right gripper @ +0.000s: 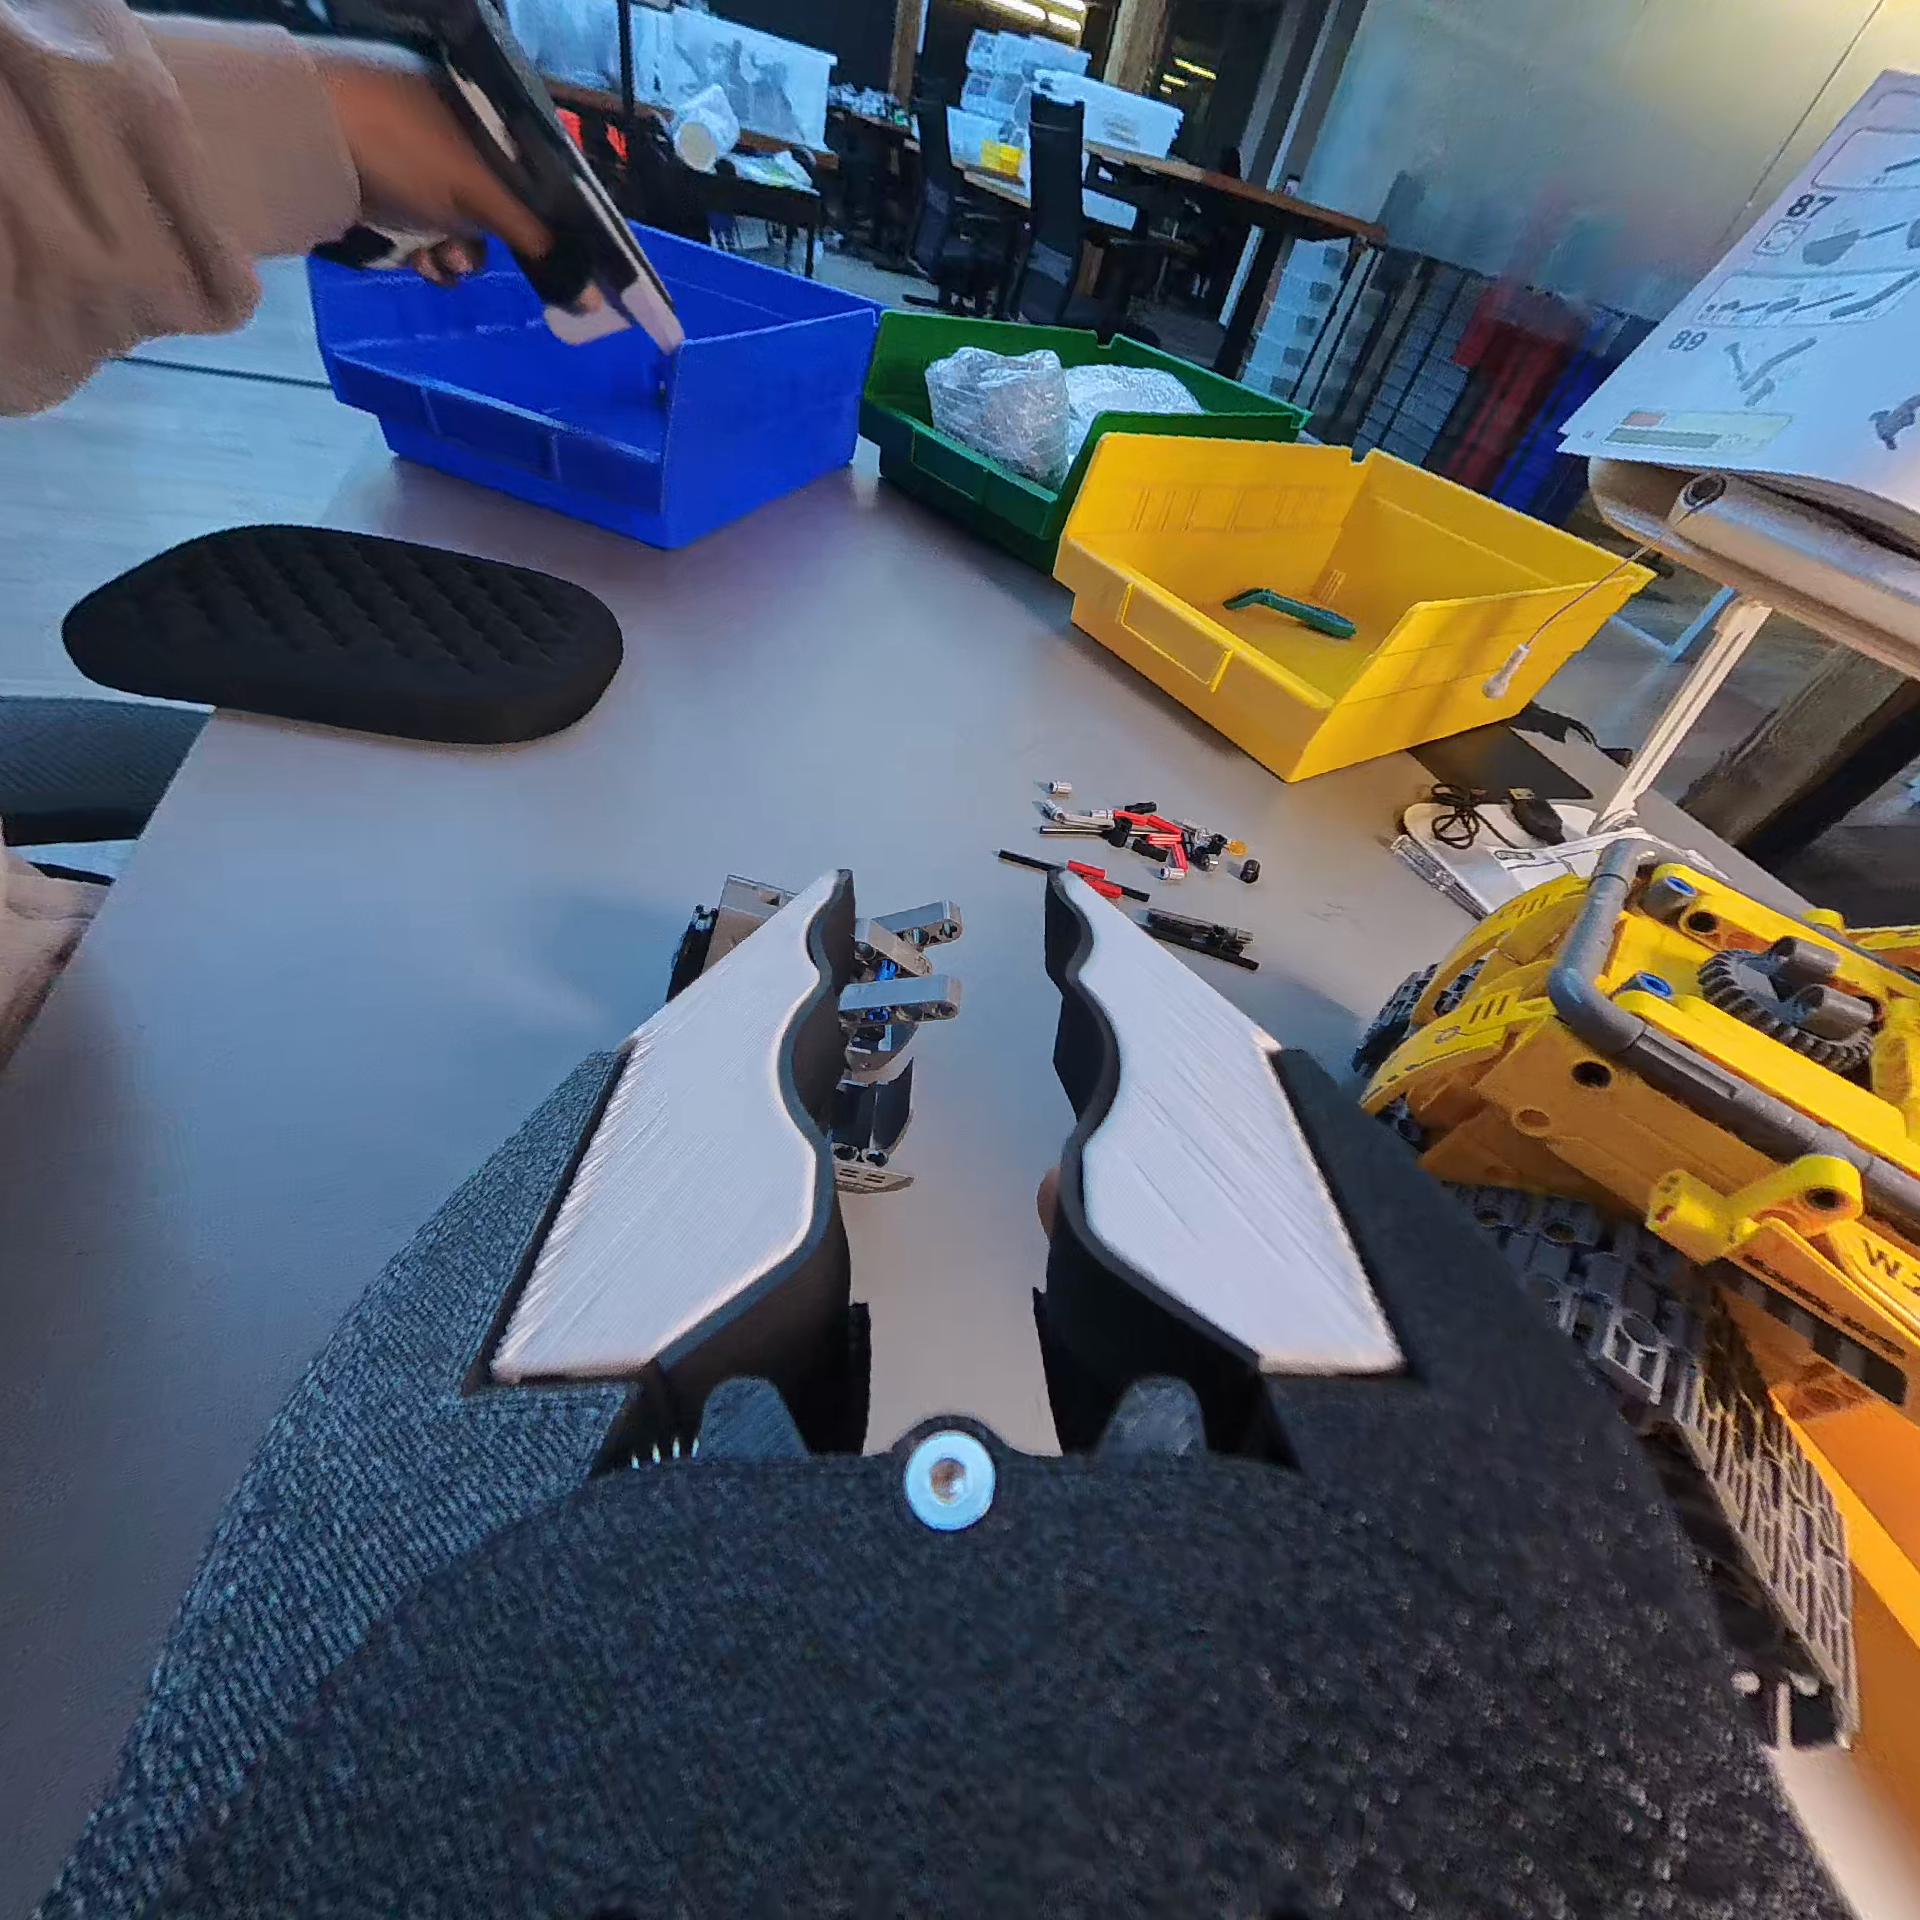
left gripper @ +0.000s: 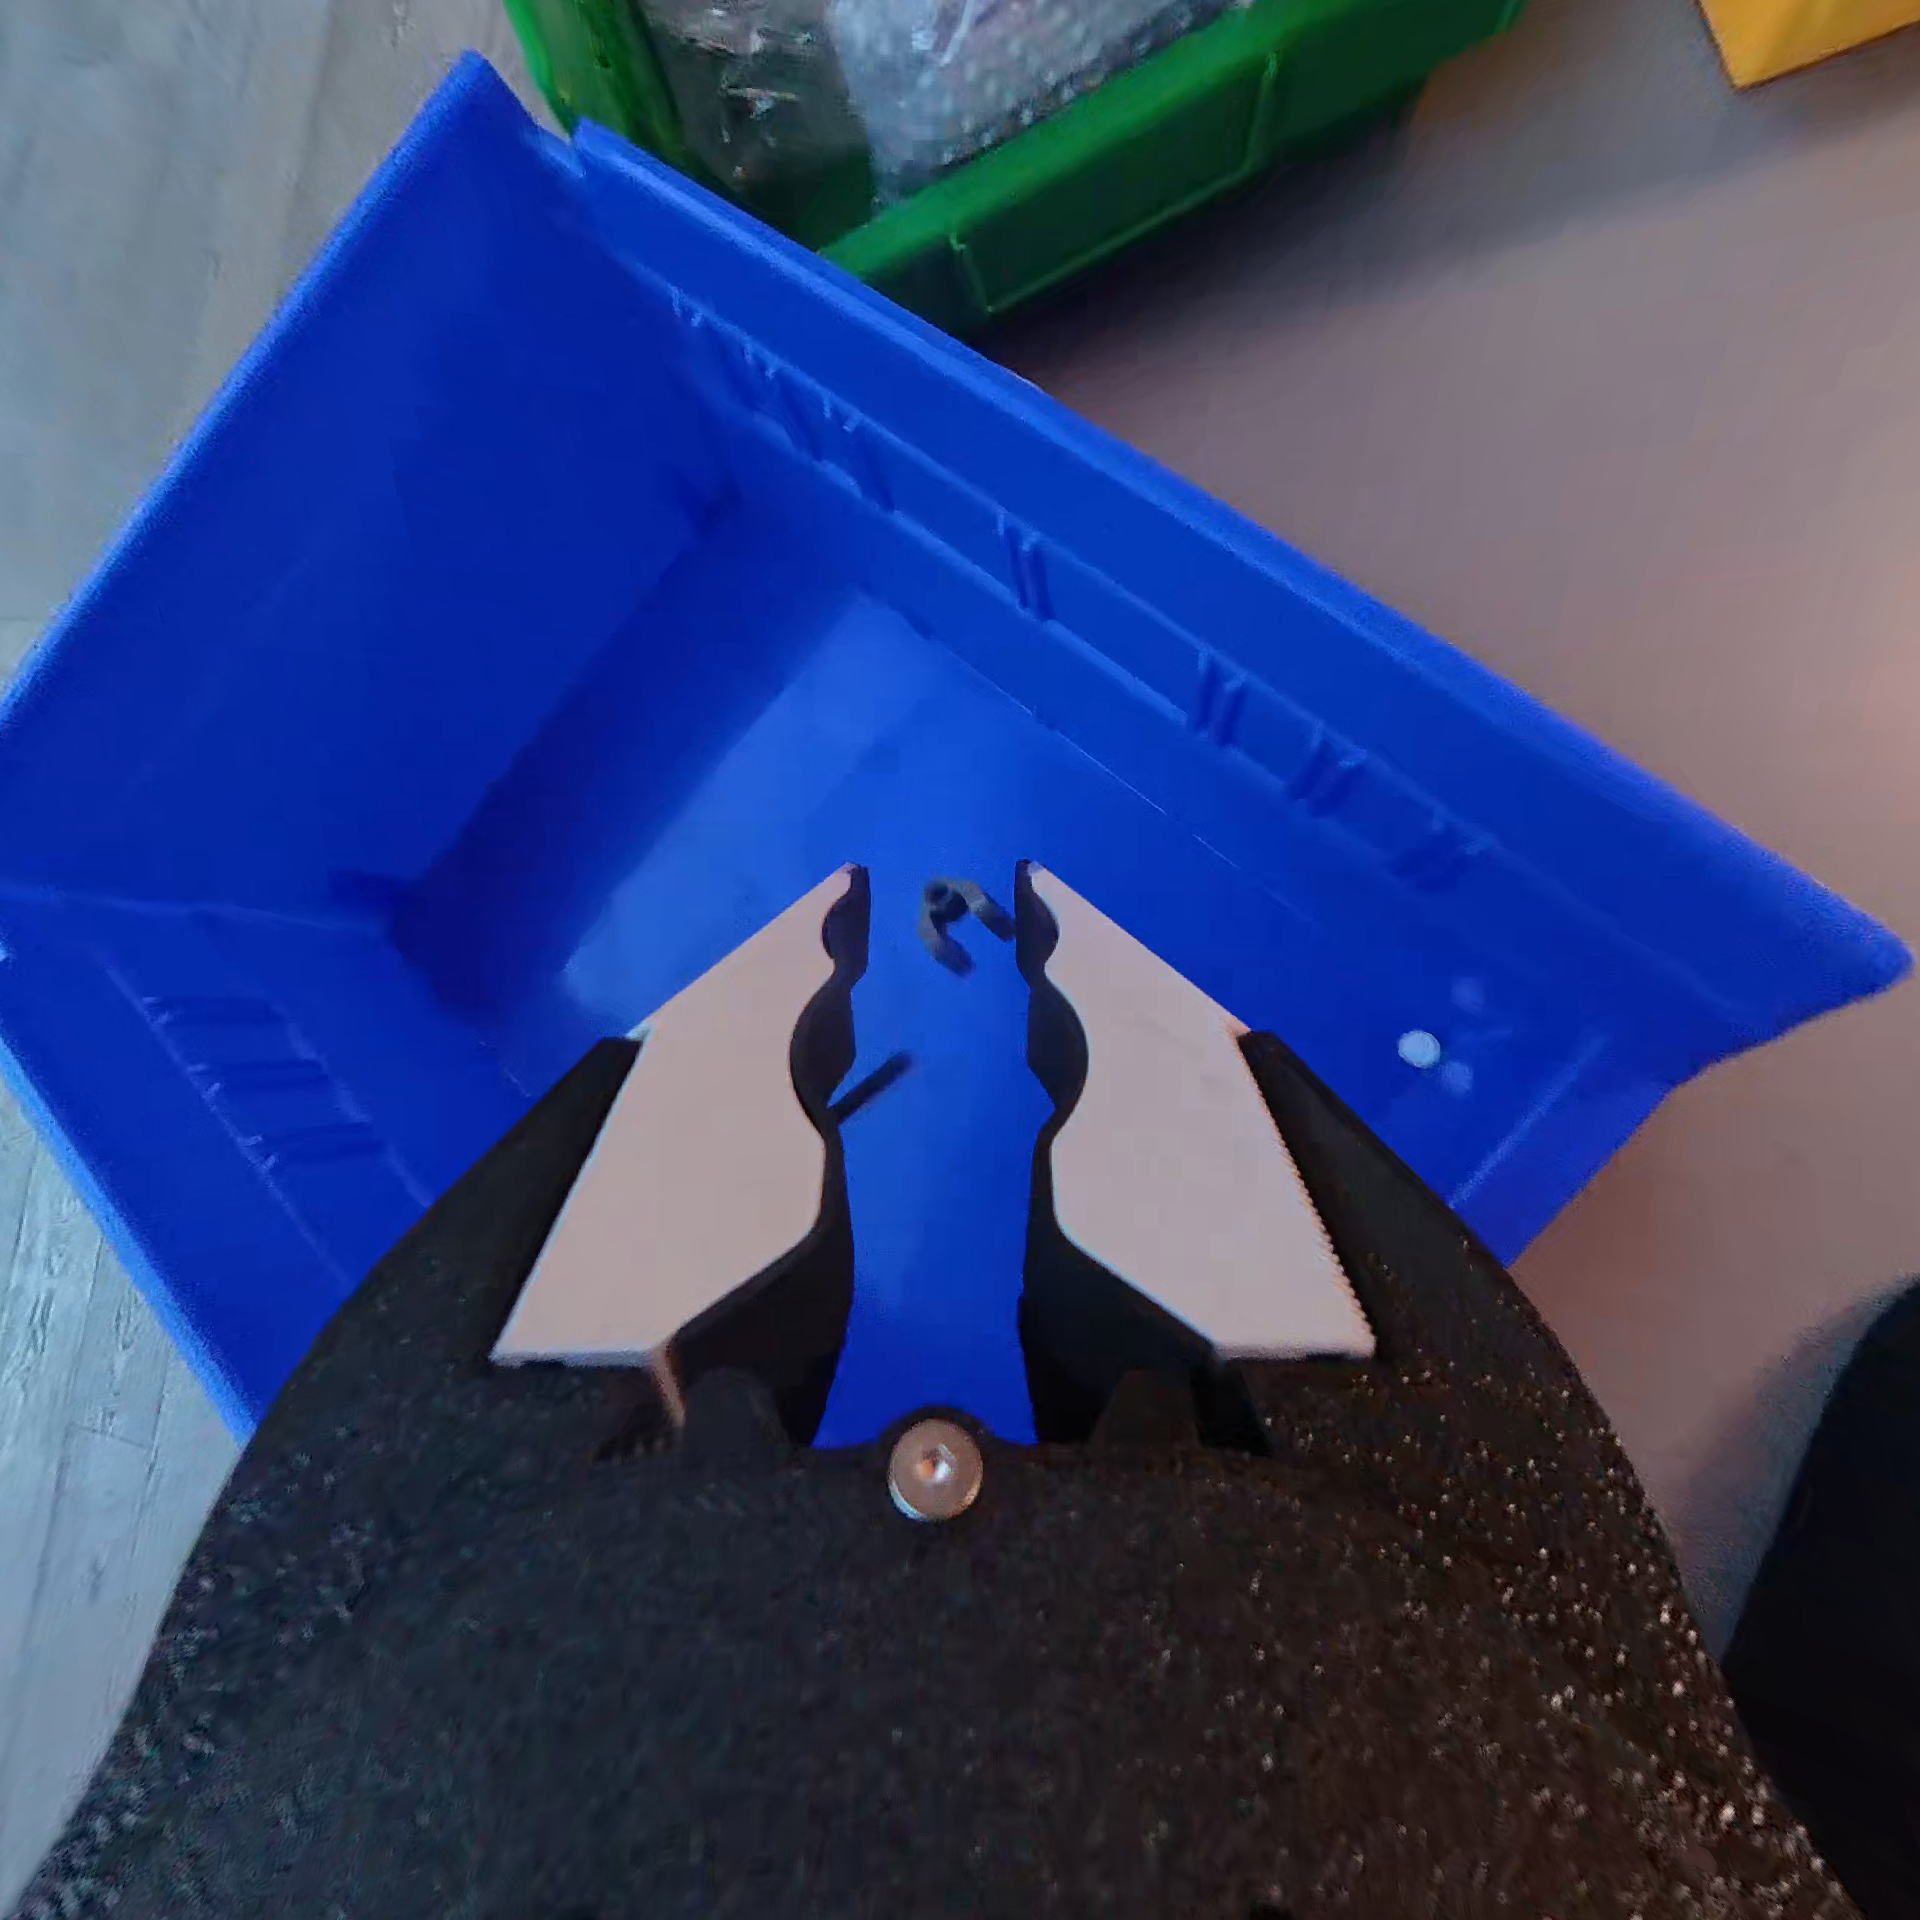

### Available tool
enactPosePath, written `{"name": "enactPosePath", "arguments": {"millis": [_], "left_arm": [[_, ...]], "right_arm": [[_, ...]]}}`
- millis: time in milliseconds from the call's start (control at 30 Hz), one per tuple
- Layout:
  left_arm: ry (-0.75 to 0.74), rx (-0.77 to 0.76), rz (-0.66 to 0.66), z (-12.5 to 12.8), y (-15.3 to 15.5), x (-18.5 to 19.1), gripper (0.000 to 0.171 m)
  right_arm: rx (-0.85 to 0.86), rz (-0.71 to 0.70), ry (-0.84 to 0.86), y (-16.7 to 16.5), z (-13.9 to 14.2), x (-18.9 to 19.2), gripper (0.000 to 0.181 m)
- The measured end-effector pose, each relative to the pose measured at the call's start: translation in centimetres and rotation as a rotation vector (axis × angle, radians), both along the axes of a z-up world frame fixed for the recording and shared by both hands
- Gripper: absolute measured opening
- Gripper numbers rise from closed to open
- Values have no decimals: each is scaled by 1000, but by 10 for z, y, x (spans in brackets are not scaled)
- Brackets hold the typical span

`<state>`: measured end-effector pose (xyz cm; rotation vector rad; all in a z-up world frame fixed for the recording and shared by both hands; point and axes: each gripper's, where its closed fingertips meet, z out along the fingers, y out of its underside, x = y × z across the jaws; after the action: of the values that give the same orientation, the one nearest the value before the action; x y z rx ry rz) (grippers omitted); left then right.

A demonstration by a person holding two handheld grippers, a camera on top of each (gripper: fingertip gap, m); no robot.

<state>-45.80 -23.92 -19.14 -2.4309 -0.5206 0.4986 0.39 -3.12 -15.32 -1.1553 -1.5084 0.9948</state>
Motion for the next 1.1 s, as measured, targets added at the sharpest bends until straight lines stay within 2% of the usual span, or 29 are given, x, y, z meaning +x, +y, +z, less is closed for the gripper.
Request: {"name": "enactPosePath", "arguments": {"millis": [100,233,333,400,467,567,633,767,867,967,1100], "left_arm": [[-14,96,18,11,9,-7,32],[37,279,-37,51,27,-3,38],[54,446,-213,86,55,41,38],[63,526,-370,105,76,86,39],[55,579,-537,113,100,138,39],[13,582,-760,101,141,210,50],[4,575,-867,86,170,245,54],[-49,521,-950,49,231,278,55],[-103,461,-995,20,266,289,53],[-159,407,-1045,-6,278,301,51],[-139,236,-1156,-43,257,316,46]], "right_arm": [[-1,-18,-5,3,-2,1,36],[-11,-33,-12,9,-7,2,36],[-24,-38,-13,11,-9,1,36],[-27,-44,-13,13,-10,0,36],[-34,-52,-7,15,-10,-1,36],[-56,-75,7,20,-9,-2,36],[-60,-90,10,24,-10,-1,36],[-33,-122,22,30,-10,2,36],[-18,-147,33,37,-9,4,36],[-7,-168,48,44,-6,6,36],[51,-222,83,61,3,16,36]]}}
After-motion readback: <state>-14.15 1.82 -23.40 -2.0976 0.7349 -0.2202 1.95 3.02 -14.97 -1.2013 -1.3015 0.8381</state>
